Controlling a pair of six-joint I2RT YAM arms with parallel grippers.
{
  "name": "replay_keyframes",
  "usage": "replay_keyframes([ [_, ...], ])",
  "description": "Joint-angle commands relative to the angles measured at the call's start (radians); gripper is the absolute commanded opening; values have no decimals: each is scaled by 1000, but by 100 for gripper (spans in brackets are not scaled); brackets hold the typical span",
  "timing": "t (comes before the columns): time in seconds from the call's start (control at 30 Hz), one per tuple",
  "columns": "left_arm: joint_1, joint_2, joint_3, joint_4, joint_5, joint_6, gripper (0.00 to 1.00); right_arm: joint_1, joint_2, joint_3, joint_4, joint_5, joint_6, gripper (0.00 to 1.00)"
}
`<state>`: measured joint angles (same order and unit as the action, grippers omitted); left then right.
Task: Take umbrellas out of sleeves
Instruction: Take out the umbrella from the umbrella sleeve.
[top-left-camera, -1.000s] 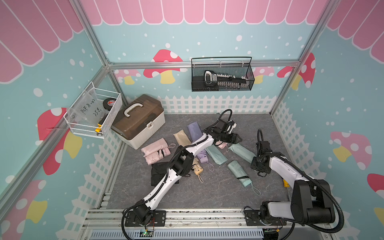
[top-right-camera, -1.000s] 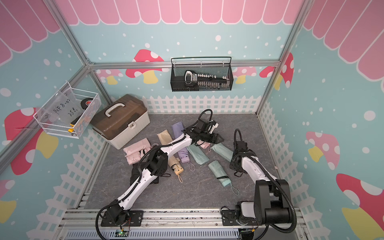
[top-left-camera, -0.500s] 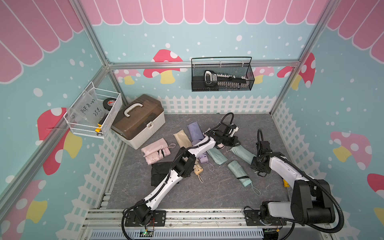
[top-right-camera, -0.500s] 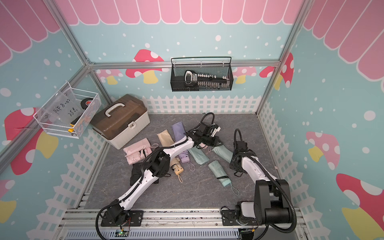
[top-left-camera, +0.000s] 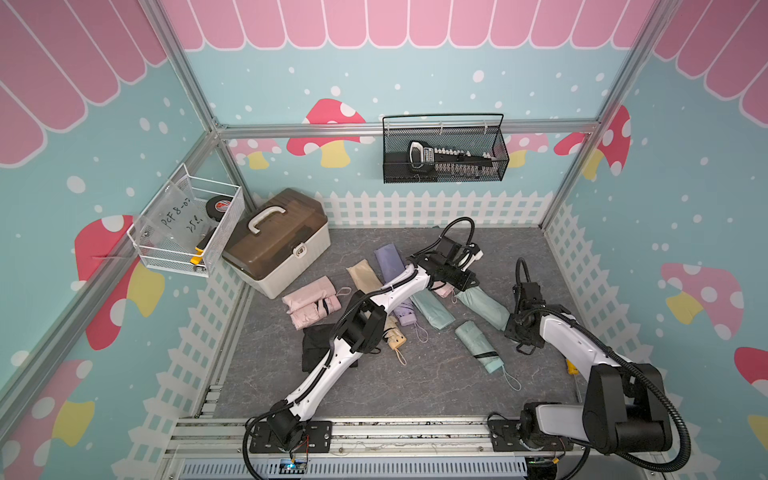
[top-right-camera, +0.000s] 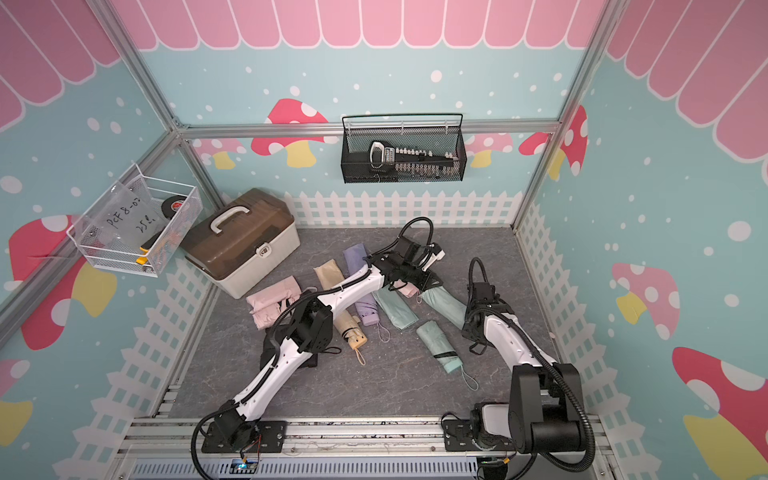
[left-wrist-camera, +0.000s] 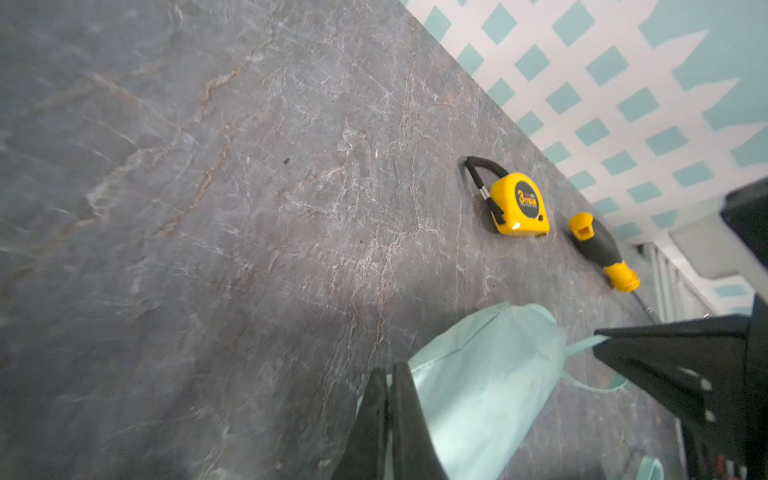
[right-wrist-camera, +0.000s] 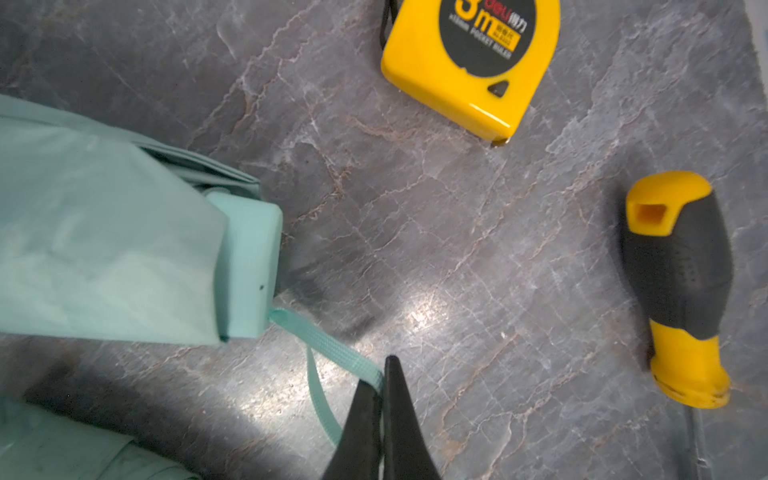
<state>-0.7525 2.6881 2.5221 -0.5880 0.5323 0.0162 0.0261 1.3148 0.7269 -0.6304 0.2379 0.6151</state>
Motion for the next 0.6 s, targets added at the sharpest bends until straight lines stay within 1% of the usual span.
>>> replay_keyframes([
  [0.0,-67,-108,-69,-141,-184,494,0,-3,-20,13,-20,4,16,0],
  [0.07,-102,-122,-127,-149,-263,636,0,-3,-19,12,-14,-9,13,0],
  [0.2,-137,-119,-173,-122,-379,775,0,-3,-22,11,-16,-10,5,0],
  [0.23,-146,-122,-193,-93,-426,808,0,-3,-27,11,-21,1,7,0],
  [0.33,-162,-142,-272,75,-605,877,0,-3,-48,11,-56,70,23,0],
  [0.37,-162,-146,-288,128,-646,898,0,-3,-56,13,-68,93,31,0],
  [0.43,-159,-140,-288,201,-721,958,0,-3,-78,16,-92,142,47,0],
  [0.57,-143,-89,-186,225,-775,1032,0,-3,-107,19,-116,211,67,0],
])
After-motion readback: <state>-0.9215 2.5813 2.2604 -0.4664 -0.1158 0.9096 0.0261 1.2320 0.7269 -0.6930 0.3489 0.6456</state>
